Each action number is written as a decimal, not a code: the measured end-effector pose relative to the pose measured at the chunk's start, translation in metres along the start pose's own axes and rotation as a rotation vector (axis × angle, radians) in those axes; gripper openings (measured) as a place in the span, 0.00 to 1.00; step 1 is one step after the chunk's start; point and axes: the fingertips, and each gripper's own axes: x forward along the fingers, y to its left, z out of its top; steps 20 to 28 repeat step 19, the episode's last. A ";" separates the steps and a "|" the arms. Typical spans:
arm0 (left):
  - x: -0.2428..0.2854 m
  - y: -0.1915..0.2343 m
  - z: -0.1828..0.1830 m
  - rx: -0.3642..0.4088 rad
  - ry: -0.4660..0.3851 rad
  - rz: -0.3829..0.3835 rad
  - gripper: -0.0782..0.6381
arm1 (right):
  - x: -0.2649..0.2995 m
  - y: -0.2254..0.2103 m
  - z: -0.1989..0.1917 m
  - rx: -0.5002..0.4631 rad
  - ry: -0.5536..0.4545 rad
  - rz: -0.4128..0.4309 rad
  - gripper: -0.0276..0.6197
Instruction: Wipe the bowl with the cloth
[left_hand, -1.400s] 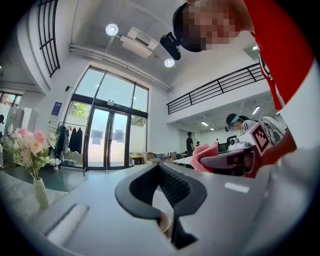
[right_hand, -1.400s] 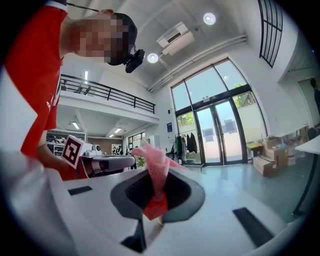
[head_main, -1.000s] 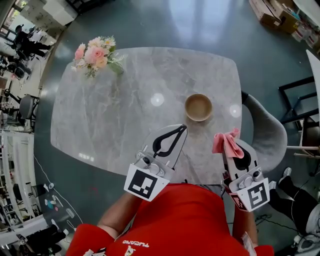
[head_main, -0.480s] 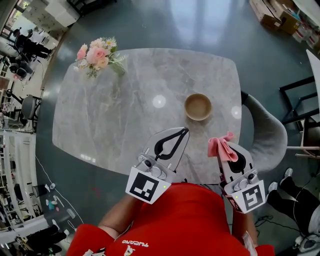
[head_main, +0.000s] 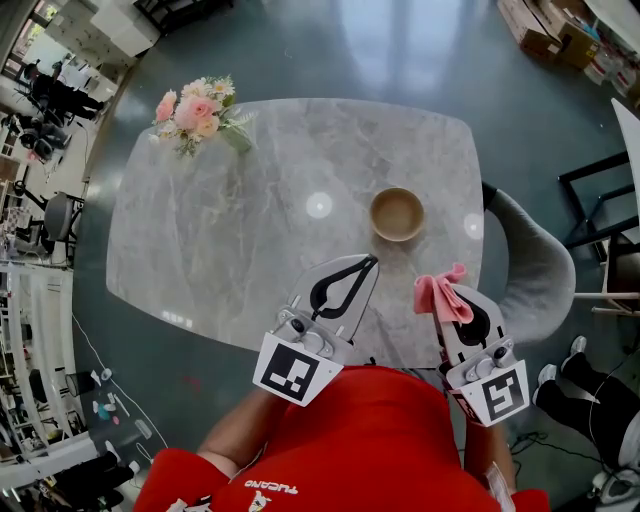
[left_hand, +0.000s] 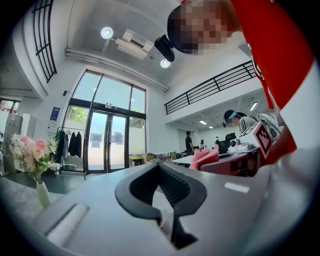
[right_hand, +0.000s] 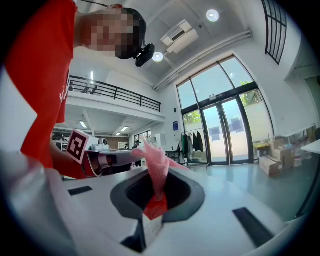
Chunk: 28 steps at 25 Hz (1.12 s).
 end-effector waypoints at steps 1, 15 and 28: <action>0.000 0.000 0.000 0.002 0.002 -0.001 0.12 | 0.001 0.000 0.001 0.003 0.000 -0.002 0.08; 0.002 -0.002 0.000 0.013 -0.004 -0.015 0.12 | -0.001 0.002 0.004 0.001 -0.009 -0.005 0.08; 0.003 -0.005 -0.001 0.020 -0.002 -0.019 0.12 | -0.004 0.001 0.005 -0.002 -0.011 -0.004 0.08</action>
